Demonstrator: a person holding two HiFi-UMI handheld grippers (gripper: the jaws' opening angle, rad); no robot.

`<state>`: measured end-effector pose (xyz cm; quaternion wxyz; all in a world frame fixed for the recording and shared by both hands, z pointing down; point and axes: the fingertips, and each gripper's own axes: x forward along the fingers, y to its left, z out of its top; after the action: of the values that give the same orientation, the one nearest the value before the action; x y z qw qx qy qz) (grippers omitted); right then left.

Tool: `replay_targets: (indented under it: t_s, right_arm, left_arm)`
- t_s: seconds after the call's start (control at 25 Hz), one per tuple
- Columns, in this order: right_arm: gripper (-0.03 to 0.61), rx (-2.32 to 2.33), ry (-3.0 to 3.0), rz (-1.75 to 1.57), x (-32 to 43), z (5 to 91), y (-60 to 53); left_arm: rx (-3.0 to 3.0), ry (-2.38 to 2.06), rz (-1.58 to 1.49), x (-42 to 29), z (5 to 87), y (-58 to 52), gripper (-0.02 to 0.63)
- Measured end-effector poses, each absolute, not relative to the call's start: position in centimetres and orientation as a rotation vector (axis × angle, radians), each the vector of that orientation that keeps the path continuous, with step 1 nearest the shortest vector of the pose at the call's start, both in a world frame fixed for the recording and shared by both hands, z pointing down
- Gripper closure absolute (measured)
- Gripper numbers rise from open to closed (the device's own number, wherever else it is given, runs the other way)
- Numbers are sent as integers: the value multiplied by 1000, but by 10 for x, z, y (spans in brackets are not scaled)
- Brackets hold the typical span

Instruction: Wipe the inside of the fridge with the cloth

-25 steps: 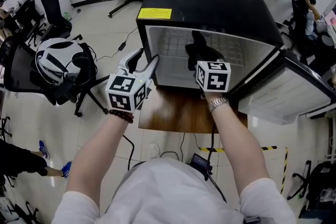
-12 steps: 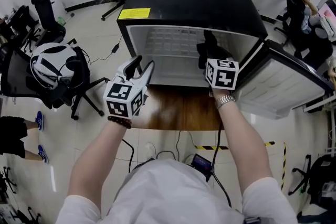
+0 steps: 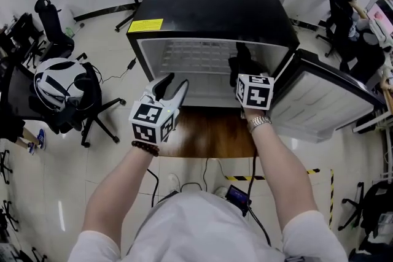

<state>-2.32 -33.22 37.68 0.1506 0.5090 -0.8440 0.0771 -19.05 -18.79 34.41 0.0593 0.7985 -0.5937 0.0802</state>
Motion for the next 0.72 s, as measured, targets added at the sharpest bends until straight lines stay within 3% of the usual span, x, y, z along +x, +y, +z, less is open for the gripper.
replay_targets:
  t_s: [0.24,0.72]
  right_arm:
    - [500,1351,-2586,181,-39,349,-309]
    - [500,921,-2802,265,-70,303,-238]
  left_arm:
    - [2500,-1592,177,-151,341,-202,429]
    - [2879,-1277,311,-80,322,-207,258]
